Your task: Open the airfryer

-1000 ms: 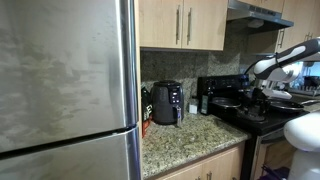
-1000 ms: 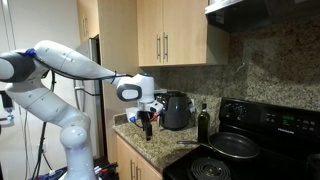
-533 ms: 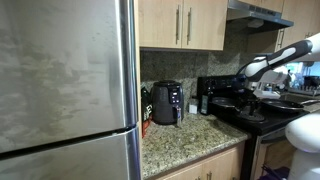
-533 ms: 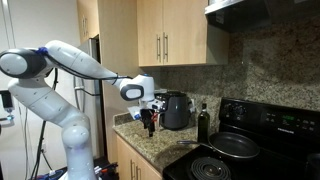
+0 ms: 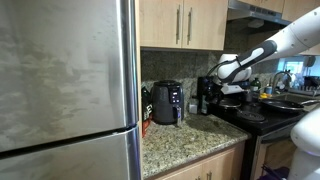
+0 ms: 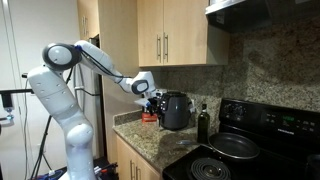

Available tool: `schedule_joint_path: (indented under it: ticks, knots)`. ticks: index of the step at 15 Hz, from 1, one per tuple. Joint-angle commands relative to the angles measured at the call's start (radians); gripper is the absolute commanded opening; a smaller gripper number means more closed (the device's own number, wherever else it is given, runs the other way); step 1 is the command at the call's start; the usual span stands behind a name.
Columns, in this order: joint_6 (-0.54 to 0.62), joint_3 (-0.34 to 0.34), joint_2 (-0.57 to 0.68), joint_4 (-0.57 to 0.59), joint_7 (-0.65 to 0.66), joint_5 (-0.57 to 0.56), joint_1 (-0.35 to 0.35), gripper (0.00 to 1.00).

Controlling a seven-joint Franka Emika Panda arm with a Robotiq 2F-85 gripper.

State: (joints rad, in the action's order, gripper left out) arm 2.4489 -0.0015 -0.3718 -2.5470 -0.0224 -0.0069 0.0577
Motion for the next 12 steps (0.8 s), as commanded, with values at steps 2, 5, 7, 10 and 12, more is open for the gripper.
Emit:
schedule_joint_path:
  ticks: [2, 5, 7, 10, 12]
  knots:
    - [-0.003, 0.005, 0.015, 0.010, -0.003, 0.005, -0.009, 1.00]
    - [0.226, 0.075, 0.125, 0.034, 0.091, -0.104, -0.033, 1.00]
    - [0.372, 0.112, 0.206, 0.074, 0.185, -0.169, -0.060, 1.00]
    - [0.401, 0.104, 0.189, 0.051, 0.242, -0.197, -0.045, 1.00]
    - [0.446, 0.115, 0.262, 0.094, 0.300, -0.235, -0.066, 1.00]
